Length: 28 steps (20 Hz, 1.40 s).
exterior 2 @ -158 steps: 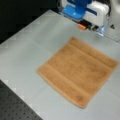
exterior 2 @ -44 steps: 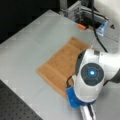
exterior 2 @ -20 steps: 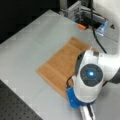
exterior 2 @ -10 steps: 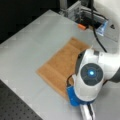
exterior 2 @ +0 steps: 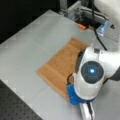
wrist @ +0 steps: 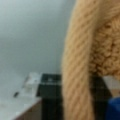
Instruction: Folding a towel twice
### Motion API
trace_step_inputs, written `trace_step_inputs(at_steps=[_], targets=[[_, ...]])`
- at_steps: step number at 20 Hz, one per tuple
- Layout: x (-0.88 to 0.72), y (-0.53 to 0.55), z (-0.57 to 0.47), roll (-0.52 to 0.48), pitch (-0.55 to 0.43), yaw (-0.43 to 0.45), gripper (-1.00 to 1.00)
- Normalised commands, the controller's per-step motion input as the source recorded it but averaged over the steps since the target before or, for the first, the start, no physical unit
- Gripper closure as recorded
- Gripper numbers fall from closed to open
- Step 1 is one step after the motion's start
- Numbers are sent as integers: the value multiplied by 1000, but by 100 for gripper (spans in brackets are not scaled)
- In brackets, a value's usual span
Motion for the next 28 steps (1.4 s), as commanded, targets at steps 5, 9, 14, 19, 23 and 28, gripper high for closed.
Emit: trace_step_inputs(at_steps=[5,9,14,19,23,28], targets=[[-322,-116,313,5,9,-5,100],[-291,-171,113,65,12,-25,100],[-372,-291,16,105,17,-55,100],[-572,-355,46,163,31,-80,100],[-776,-158,52,222,-6,-30,100],[-738,26,-34,197,-95,60,100]])
